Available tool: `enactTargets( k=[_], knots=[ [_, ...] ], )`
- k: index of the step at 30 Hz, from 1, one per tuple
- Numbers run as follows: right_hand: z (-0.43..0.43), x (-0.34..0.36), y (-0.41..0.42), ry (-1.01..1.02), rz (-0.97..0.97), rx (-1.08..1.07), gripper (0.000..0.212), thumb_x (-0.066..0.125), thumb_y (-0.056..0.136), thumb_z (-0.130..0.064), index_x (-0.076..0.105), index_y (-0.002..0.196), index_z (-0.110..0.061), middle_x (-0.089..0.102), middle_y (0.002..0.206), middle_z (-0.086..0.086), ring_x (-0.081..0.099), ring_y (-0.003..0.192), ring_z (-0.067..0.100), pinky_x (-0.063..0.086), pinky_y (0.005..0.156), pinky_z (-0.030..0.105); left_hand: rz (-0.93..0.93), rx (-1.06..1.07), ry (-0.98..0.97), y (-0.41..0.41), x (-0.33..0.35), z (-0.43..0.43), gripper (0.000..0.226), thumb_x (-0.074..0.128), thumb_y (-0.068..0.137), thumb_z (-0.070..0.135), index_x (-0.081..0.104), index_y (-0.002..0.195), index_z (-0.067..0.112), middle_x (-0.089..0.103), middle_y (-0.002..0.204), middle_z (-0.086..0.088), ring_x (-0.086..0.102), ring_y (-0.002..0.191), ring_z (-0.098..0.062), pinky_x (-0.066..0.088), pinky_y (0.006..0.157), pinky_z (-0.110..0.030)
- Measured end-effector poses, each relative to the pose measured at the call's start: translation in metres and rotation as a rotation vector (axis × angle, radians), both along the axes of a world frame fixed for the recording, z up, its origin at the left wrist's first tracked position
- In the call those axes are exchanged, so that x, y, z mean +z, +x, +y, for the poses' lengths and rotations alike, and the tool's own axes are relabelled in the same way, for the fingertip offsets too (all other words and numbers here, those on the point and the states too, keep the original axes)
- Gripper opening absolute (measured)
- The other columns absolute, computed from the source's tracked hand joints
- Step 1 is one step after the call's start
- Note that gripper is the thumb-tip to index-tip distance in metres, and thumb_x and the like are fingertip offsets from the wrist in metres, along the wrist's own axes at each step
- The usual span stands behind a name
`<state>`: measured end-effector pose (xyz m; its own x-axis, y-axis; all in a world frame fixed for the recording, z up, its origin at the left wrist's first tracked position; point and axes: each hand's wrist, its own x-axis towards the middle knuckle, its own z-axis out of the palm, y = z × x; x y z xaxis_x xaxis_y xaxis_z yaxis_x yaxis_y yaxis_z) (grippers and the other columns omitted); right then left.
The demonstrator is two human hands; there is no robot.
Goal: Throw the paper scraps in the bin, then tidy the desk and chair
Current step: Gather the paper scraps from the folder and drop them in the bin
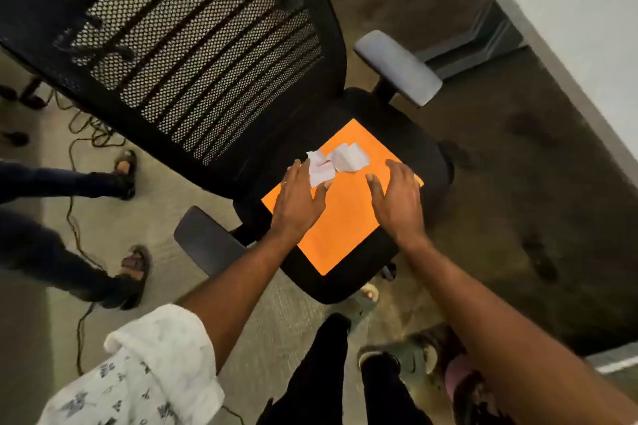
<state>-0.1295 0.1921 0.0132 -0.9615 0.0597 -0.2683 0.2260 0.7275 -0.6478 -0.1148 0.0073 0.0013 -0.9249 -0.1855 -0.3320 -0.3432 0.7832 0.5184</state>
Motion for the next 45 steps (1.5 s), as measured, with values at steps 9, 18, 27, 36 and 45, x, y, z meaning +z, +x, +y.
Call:
enactTargets(
  k=[9,18,27,36,45],
  knots=[
    [-0.039,-0.055,-0.046,0.099,-0.037,0.181,0.054,0.059,0.100,-0.029,0.040,0.148,-0.015,0.040,0.153,0.009,0.039,0.140,0.032,0.045,0.104,0.042,-0.046,0.055,0.003,-0.027,-0.048,-0.024,0.070,0.062,0.099,0.031,0.027,0.158,0.016,0.022,0.166,-0.014,0.020,0.155,-0.031,0.029,0.121,-0.043],
    [-0.055,-0.121,-0.091,0.265,-0.059,0.364,0.073,0.071,0.090,-0.010,0.033,0.152,-0.023,0.030,0.159,0.012,0.033,0.144,0.037,0.048,0.104,0.050,-0.107,-0.037,-0.018,-0.057,-0.101,-0.026,0.077,0.070,0.094,0.020,0.027,0.158,0.021,0.016,0.167,-0.013,0.026,0.152,-0.035,0.038,0.116,-0.045],
    [-0.073,-0.147,-0.099,0.449,-0.149,0.567,0.075,0.062,0.096,-0.015,0.019,0.156,-0.027,0.009,0.167,0.007,0.007,0.151,0.047,0.047,0.103,0.058,-0.229,-0.082,-0.018,-0.087,-0.130,-0.030,0.089,0.076,0.088,0.020,0.024,0.159,0.030,0.002,0.169,-0.007,0.015,0.153,-0.036,0.036,0.117,-0.048],
    [-0.084,-0.140,-0.086,0.518,-0.040,0.662,0.068,0.064,0.095,-0.021,0.026,0.151,-0.020,0.036,0.154,0.010,0.033,0.140,0.040,0.053,0.091,0.050,-0.142,-0.145,-0.045,-0.079,-0.141,-0.035,0.053,0.077,0.086,0.014,0.061,0.136,0.017,0.037,0.159,-0.006,0.038,0.144,-0.024,0.040,0.113,-0.036],
    [-0.080,-0.140,-0.062,0.539,-0.008,0.644,0.046,0.061,0.098,-0.020,0.043,0.140,-0.016,0.040,0.147,0.010,0.046,0.126,0.033,0.057,0.072,0.038,-0.062,-0.194,-0.045,-0.063,-0.142,-0.031,0.029,0.071,0.092,0.014,0.068,0.121,0.011,0.060,0.127,-0.003,0.062,0.114,-0.019,0.054,0.094,-0.030]
  ],
)
